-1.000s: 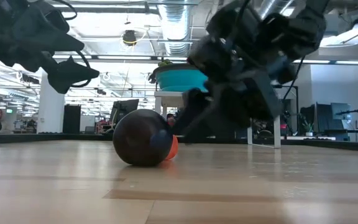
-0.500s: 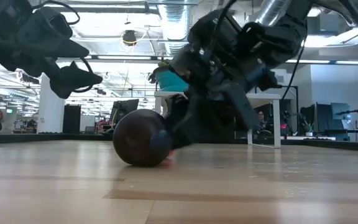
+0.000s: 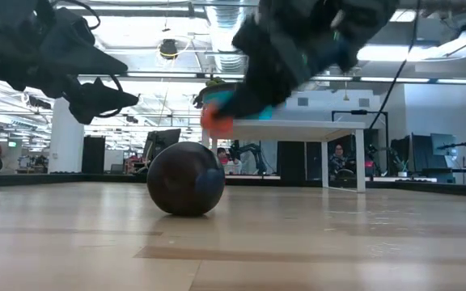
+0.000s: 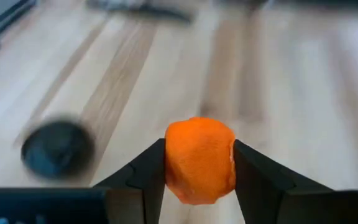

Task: Pick & Place Fruit
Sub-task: Put the orange into the blue strainer bowl on the shelf, then put the purple plum into the blue strainer bowl on the shelf

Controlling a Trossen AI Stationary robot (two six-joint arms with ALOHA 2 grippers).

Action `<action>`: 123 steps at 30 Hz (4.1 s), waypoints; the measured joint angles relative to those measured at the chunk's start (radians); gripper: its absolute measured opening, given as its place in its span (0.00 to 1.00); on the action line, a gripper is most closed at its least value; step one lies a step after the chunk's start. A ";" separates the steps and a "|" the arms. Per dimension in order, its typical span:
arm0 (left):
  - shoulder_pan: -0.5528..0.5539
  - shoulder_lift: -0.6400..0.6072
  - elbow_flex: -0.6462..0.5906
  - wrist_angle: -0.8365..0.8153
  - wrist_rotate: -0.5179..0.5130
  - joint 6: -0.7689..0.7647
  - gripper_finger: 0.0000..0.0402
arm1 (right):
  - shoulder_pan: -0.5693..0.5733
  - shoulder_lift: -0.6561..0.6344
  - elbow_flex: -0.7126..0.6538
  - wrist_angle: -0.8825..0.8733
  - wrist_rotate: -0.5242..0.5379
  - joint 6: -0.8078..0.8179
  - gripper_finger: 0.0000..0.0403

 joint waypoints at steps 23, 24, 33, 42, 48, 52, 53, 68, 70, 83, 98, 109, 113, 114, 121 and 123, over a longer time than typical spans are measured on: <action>0.008 0.000 0.000 0.013 -0.089 0.082 0.75 | -0.398 -0.419 0.003 -0.202 0.433 0.190 0.41; 0.007 0.000 0.000 0.014 -0.089 0.082 0.75 | -0.406 -0.418 0.000 -0.216 0.430 0.197 0.41; 0.007 0.000 0.000 0.019 -0.089 0.082 0.75 | -0.403 -0.382 0.003 -0.187 0.396 0.193 0.42; 0.007 0.000 0.000 0.022 -0.089 0.082 0.75 | -0.404 -0.380 0.003 -0.184 0.399 0.185 0.61; 0.007 0.000 0.000 0.023 -0.089 0.082 0.75 | -0.397 -0.392 0.003 -0.145 0.400 0.154 0.67; 0.007 0.000 0.000 0.023 -0.089 0.082 0.75 | -0.350 -0.433 0.003 -0.135 0.401 0.116 0.67; 0.007 0.000 0.000 0.023 -0.089 0.082 0.75 | -0.329 -0.441 0.003 -0.138 0.401 0.107 0.67; 0.005 0.000 0.000 0.024 -0.031 0.129 0.75 | 0.189 -0.318 -0.040 -0.213 0.393 0.166 0.67; 0.005 0.009 0.009 0.023 0.019 0.141 0.75 | 0.235 -0.279 -0.042 -0.216 0.393 0.234 0.67; -0.006 0.421 0.359 -0.190 0.333 0.288 0.75 | 0.385 -0.005 -0.042 -0.160 0.415 0.542 0.67; 0.005 0.687 0.727 -0.505 0.289 0.186 0.75 | 0.629 0.062 -0.040 -0.146 0.675 0.853 0.67; 0.022 0.688 0.707 -0.608 0.357 0.010 0.75 | 0.805 0.062 -0.040 -0.140 0.869 1.080 0.67; 0.009 0.687 0.688 -0.606 0.356 -0.031 0.75 | 0.856 0.062 -0.040 -0.140 0.914 1.156 0.67; 0.004 0.687 0.682 -0.607 0.355 -0.046 0.75 | 0.867 0.062 -0.040 -0.139 0.924 1.174 0.67; -0.057 0.687 0.674 -0.608 0.334 -0.139 0.71 | 0.928 0.062 -0.040 -0.135 1.028 1.240 0.67; -0.074 0.687 0.674 -0.603 0.287 -0.172 0.68 | 0.933 0.062 -0.040 -0.133 1.048 1.241 0.67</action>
